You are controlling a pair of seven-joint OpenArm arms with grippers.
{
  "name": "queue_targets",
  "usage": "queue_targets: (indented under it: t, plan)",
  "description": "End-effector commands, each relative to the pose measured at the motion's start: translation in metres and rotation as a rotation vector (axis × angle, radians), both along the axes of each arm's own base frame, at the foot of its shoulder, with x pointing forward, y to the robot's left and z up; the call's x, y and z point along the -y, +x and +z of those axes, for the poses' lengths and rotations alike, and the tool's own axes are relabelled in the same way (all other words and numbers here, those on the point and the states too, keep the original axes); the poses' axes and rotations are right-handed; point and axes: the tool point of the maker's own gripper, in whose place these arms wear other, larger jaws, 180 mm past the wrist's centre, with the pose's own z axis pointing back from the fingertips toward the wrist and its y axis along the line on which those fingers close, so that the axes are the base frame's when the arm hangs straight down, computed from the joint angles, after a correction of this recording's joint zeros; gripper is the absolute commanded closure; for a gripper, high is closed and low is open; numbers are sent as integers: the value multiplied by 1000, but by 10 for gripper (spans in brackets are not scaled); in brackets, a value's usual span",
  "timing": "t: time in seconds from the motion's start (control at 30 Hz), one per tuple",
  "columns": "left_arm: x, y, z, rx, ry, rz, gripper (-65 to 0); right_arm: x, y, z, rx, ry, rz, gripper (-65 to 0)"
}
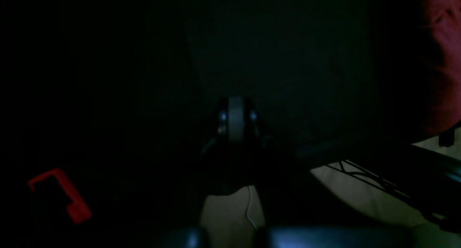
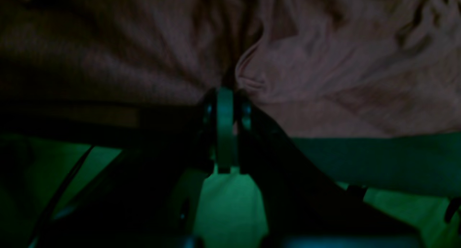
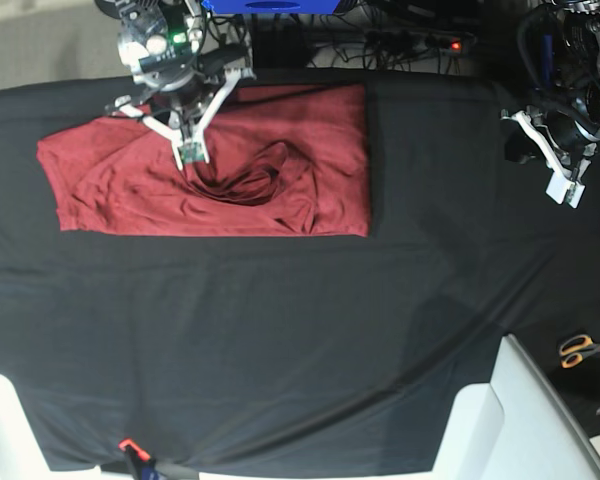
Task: Fold the T-shirt properly
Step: 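Move the right gripper across the red shirt to its corner, then lower the left gripper onto the shirt edge opposite the right gripper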
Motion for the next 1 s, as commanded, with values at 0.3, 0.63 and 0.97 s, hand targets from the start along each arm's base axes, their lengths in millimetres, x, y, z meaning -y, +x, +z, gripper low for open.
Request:
queue_targets:
  t: [0.3, 0.63, 0.97]
  plan:
    - [-4, 8, 10, 39, 7, -9, 0, -8, 3, 7, 24, 27, -17, -222]
    - [-10, 8, 13, 38, 24, -11, 0, 15, 29, 52, 183, 21, -151, -279]
    - [8, 1, 5, -2, 14, -85, 0, -77, 19, 55, 193, 85, 337, -6]
